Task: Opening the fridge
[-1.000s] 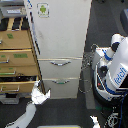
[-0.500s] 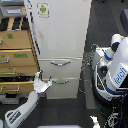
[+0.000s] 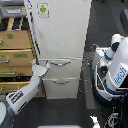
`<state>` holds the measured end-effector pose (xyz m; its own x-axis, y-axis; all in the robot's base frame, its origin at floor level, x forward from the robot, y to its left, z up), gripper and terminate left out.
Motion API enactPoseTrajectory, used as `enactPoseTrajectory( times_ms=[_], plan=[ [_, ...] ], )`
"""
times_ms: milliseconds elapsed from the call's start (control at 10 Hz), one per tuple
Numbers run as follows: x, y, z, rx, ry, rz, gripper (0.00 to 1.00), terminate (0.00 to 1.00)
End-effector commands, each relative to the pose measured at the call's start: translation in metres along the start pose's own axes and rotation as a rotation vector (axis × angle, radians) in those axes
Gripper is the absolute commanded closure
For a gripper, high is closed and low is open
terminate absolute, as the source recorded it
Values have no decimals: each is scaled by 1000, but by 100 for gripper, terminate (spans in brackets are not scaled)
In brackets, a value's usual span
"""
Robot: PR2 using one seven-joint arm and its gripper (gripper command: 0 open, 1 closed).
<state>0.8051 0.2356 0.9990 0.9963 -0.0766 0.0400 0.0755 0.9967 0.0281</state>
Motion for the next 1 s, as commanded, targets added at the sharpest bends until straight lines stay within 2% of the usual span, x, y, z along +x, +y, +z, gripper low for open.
enactPoseTrajectory(
  times_ms=[100,600,800,1000],
  plan=[
    [43,12,34,12,6,38,0,0],
    [76,44,36,-28,15,81,0,0],
    [88,56,48,-16,1,81,0,0],
    [100,70,64,-26,-59,113,0,0]
  ],
)
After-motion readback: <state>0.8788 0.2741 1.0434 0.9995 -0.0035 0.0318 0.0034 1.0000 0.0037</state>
